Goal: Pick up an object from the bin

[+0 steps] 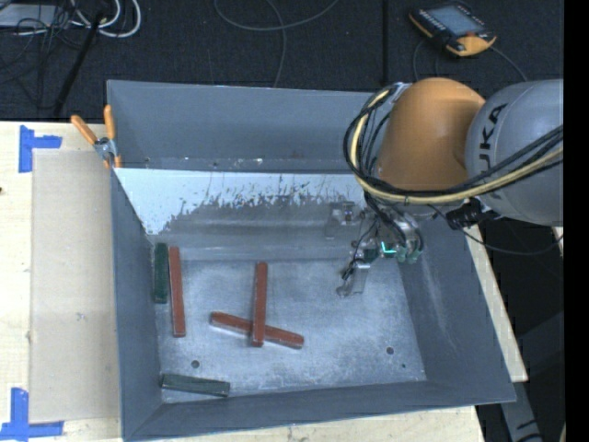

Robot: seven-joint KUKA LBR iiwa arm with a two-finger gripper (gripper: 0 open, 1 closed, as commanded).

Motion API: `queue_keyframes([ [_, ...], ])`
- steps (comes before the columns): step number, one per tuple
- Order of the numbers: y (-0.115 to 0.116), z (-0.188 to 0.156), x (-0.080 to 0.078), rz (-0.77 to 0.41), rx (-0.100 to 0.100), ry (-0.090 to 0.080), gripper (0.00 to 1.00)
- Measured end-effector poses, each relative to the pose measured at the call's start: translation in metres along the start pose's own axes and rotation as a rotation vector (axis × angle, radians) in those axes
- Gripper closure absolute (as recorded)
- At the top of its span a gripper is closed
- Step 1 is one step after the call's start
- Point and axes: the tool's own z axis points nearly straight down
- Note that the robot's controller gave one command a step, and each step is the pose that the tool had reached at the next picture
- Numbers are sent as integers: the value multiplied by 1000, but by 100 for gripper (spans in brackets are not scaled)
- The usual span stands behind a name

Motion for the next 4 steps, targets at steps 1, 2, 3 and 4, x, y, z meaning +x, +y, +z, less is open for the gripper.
queue_keyframes([
  [1, 0, -4, -2, 0, 0, -7, 0],
  [2, 6, 38, 26, -55, 0, -13, 0],
  [3, 47, 92, 34, -127, 2, -9, 0],
  [4, 90, 92, 39, -116, 2, 4, 0],
])
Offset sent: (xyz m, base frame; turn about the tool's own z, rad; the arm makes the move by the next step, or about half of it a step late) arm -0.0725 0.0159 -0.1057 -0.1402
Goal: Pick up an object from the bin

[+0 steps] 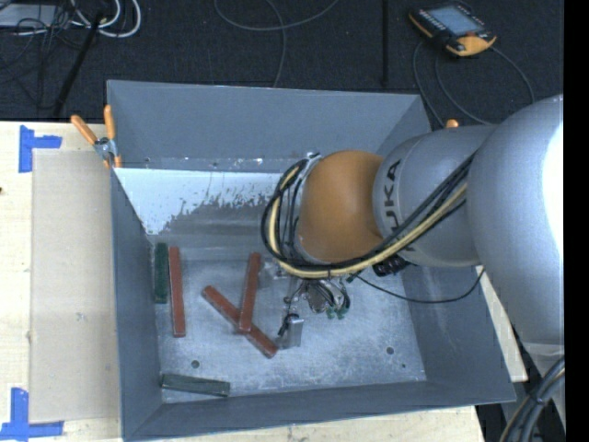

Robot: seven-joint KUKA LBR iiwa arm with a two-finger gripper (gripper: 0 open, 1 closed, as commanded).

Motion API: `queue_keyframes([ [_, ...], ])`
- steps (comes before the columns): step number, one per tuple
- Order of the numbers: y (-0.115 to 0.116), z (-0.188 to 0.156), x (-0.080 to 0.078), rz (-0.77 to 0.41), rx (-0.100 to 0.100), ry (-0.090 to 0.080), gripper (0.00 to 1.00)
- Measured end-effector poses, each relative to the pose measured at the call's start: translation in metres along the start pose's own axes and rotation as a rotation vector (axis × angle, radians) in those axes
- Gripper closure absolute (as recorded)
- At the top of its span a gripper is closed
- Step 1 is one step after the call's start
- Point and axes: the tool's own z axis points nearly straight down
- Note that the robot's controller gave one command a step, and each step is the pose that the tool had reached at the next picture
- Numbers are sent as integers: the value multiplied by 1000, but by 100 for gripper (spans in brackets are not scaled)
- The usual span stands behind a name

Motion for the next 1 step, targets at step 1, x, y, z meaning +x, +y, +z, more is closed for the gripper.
queue_keyframes([
  [1, 33, -7, 22, -129, 0, -17, 0],
])
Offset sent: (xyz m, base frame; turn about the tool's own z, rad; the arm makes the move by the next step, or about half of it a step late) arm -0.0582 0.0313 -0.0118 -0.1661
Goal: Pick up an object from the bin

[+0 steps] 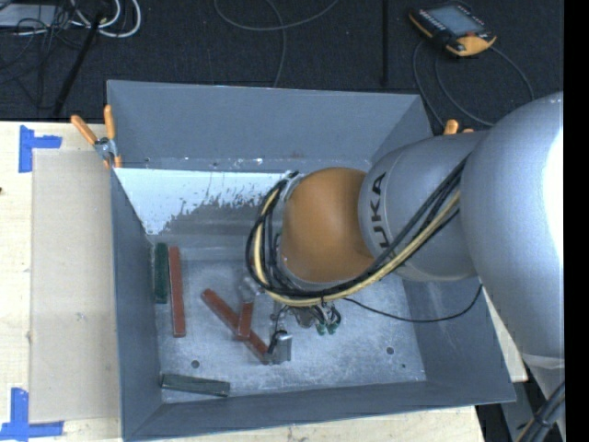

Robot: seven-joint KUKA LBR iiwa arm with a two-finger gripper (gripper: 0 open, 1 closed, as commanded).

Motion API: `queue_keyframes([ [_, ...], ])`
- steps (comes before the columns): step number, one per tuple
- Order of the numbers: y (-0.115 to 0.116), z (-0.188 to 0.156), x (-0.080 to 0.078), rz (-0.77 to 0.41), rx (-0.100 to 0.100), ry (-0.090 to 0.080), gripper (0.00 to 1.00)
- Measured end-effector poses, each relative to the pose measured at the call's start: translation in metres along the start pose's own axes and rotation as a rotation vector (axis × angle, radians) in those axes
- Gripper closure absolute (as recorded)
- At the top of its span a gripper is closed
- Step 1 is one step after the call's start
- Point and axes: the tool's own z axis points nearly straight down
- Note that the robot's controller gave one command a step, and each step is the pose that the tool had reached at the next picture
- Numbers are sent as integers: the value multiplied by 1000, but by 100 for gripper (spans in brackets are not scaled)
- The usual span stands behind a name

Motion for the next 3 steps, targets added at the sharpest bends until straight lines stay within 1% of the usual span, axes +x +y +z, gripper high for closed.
queue_keyframes([
  [1, 7, 13, 21, -61, -1, -1, 0],
  [2, 58, 17, 10, -24, 1, 1, 0],
  [3, 2, 22, 42, -243, -1, 8, 100],
])
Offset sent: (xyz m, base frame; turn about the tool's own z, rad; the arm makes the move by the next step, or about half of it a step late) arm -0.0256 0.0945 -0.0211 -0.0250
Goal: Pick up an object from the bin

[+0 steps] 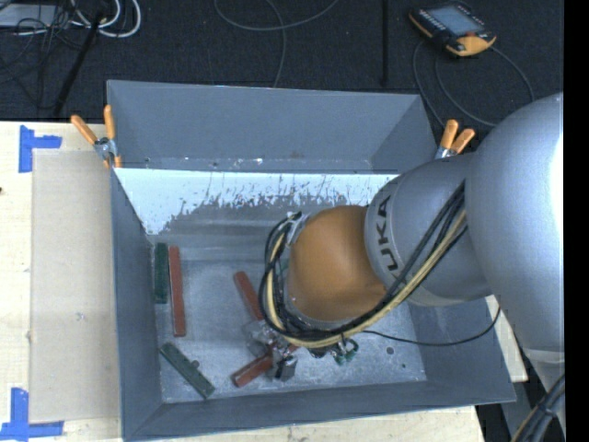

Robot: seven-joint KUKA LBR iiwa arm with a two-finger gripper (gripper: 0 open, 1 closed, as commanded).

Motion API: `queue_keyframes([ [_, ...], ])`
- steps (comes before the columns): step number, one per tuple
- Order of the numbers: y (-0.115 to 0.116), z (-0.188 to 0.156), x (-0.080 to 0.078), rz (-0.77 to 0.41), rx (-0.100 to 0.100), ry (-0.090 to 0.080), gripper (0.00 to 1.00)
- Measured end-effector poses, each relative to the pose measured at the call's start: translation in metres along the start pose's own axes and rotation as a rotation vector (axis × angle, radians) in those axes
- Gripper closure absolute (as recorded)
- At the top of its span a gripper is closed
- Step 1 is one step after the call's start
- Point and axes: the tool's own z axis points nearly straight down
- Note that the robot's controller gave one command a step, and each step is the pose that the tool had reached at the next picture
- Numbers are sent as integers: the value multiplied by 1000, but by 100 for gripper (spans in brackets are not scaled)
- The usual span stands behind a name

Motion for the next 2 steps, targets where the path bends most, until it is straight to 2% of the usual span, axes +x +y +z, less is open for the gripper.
queue_keyframes([
  [1, 0, 0, 0, 0, 0, 0, 100],
  [2, 25, -157, -41, 46, 0, -6, 100],
])
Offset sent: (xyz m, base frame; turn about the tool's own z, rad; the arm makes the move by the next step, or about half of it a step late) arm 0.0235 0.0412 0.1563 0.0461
